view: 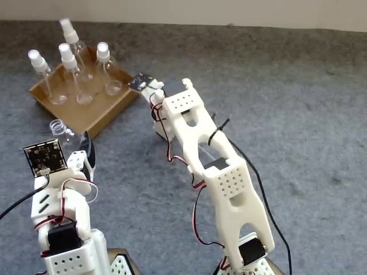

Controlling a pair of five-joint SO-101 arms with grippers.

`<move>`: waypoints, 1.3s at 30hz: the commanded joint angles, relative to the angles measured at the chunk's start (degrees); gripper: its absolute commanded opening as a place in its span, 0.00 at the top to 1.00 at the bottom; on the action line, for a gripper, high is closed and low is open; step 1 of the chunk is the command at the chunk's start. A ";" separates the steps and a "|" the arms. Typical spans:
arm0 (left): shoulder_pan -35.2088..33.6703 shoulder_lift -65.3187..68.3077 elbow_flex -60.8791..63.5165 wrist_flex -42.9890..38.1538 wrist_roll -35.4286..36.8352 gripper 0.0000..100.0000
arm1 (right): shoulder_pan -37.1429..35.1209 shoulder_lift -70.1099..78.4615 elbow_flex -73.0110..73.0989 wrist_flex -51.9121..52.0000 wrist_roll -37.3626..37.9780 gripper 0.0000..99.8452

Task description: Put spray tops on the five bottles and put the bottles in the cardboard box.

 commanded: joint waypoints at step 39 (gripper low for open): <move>20.53 -0.75 3.47 -1.67 0.35 0.87 | 1.63 -1.71 -51.65 19.12 -4.13 1.00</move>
